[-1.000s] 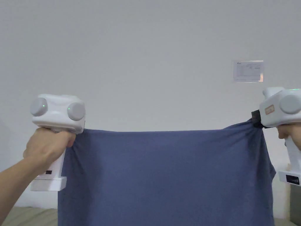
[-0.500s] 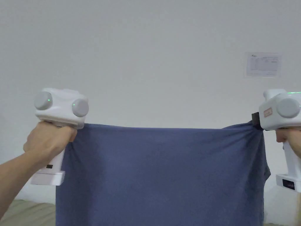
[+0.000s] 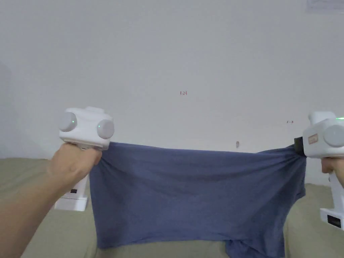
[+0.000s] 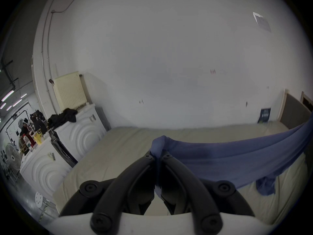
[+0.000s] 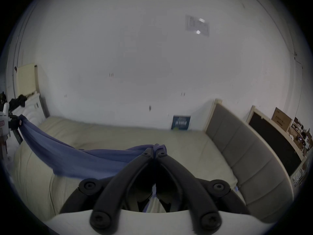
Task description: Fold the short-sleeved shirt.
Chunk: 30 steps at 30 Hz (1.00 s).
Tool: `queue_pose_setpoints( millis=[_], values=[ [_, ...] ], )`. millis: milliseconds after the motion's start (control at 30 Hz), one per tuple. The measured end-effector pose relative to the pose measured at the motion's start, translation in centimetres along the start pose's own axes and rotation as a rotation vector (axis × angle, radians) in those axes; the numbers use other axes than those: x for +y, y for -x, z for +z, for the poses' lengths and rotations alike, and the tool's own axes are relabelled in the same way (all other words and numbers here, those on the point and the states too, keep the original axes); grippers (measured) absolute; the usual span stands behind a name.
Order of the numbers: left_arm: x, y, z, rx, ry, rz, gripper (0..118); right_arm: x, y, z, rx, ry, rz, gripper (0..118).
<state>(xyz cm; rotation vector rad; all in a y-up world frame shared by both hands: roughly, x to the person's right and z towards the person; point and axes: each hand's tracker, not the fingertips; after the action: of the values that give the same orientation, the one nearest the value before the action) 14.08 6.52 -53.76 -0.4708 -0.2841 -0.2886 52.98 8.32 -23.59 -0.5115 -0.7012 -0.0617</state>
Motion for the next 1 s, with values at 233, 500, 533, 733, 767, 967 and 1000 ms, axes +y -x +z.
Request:
queue_pose_setpoints(
  millis=[233,500,533,733,767,967,1000],
  values=[
    [-10.8,1.2,1.0,-0.03,0.135,-0.018,0,-12.3,0.1,2.6,0.04,0.1,0.02,4],
    [-22.2,4.1,7.6,-0.081,0.194,0.01,0,-24.8,-1.6,10.3,0.103,0.158,-0.145,4],
    [-23.7,4.6,8.6,-0.094,0.209,0.011,0,-26.6,-1.8,11.9,0.126,0.161,-0.16,4],
    [-31.9,7.2,13.5,-0.128,0.285,0.004,0,-34.9,-2.8,16.8,0.133,0.206,-0.208,4],
    [-33.1,7.6,14.3,-0.126,0.285,-0.003,0,-36.0,-3.0,17.6,0.149,0.219,-0.205,4],
    [-38.3,10.2,18.3,-0.153,0.316,0.03,0,-41.0,-1.9,23.2,0.162,0.243,-0.176,4],
    [-39.0,10.5,19.0,-0.159,0.319,0.029,0,-41.8,-1.8,23.9,0.16,0.242,-0.177,4]
  ],
)
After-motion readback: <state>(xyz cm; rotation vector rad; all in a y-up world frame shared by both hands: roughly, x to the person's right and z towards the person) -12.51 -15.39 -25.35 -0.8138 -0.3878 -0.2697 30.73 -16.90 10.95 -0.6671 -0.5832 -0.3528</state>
